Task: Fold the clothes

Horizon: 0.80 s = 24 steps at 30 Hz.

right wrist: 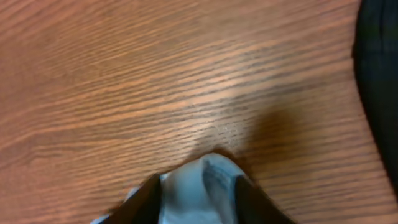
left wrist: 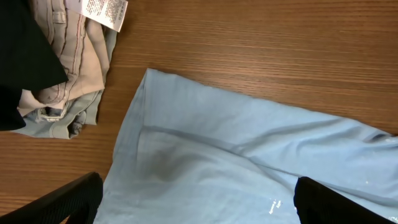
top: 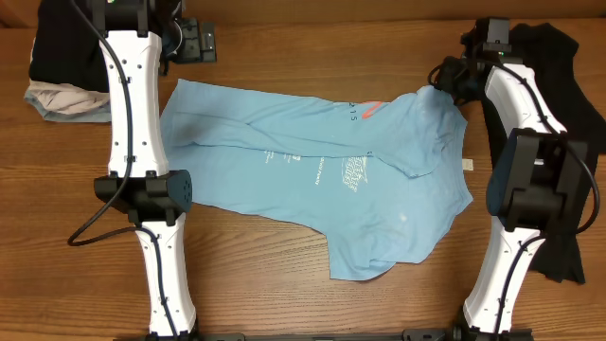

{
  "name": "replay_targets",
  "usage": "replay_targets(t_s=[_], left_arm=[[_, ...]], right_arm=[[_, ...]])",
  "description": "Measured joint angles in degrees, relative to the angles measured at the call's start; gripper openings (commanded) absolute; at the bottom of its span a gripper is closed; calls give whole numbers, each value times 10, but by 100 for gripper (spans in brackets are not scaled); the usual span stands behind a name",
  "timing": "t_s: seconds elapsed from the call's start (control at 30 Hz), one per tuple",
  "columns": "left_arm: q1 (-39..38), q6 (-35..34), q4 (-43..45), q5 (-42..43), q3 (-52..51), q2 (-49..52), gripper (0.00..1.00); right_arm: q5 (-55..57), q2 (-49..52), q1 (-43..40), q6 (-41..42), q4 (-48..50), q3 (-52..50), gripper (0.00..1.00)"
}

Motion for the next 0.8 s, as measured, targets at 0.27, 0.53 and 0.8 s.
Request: replay_targets(t_s=[0.27, 0.53, 0.8], left_arm=[[0, 0, 0, 0, 0, 0, 100], [0, 0, 0, 0, 0, 0, 100], [0, 0, 0, 0, 0, 0, 100]], right_arm=[[-2, 2, 0, -1, 2, -8, 27], [-2, 2, 0, 0, -1, -8, 4], [-5, 2, -20, -1, -63, -8, 4]])
